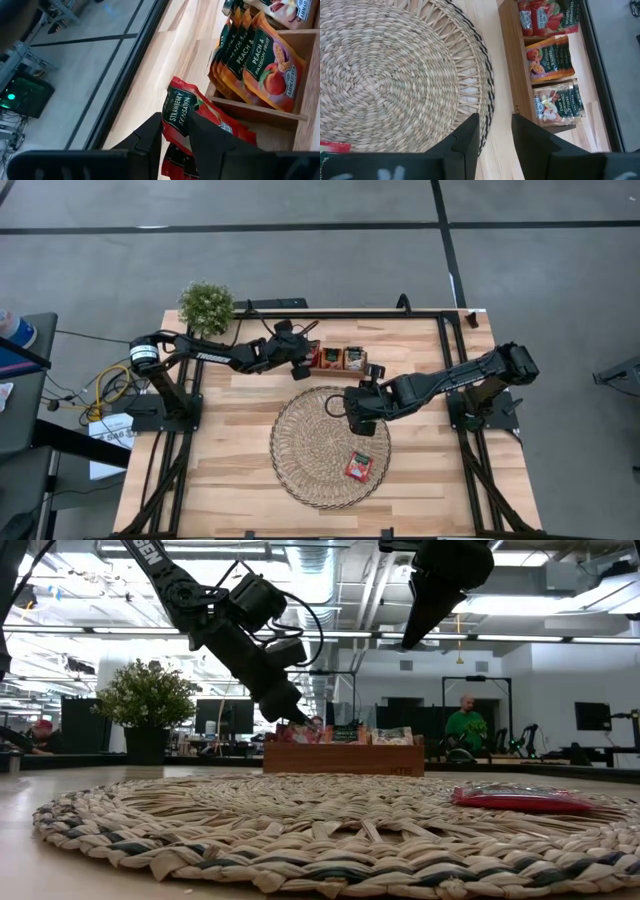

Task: Pick & Place Tea
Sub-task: Put the red tea bag into the left section of the wooden organizer

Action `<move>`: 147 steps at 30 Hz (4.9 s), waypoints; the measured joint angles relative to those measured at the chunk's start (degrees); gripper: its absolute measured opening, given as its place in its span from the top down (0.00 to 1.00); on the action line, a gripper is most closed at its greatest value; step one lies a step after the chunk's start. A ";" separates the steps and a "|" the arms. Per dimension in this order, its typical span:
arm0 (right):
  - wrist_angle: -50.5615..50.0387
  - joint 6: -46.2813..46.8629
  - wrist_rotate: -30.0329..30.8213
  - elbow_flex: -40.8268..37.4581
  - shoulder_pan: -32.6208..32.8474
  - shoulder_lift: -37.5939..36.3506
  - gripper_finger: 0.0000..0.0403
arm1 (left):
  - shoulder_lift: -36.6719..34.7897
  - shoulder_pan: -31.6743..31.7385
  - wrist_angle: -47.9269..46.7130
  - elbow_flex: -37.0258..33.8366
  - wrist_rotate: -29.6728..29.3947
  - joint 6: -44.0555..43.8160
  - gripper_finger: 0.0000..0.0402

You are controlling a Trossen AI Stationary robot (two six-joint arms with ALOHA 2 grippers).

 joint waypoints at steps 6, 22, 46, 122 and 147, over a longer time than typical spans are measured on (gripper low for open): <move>0.00 0.00 0.01 0.00 -0.03 0.00 0.73 | 0.00 -1.01 1.16 0.00 -1.69 4.71 0.78; 0.02 0.00 -0.11 0.00 -0.61 0.00 0.73 | -0.04 -3.02 -6.07 0.04 -4.48 6.21 0.78; 0.52 0.02 -1.42 0.00 -0.63 0.00 0.73 | -0.04 -3.04 -5.77 0.04 -6.49 6.34 0.68; 9.27 17.05 -28.96 -1.84 10.23 15.45 0.73 | -64.46 -37.23 -37.86 -26.87 -4.38 -52.49 0.55; 9.84 19.04 -28.60 -1.79 8.18 20.53 0.74 | -64.67 -37.22 -38.37 -28.11 -4.07 -49.37 0.55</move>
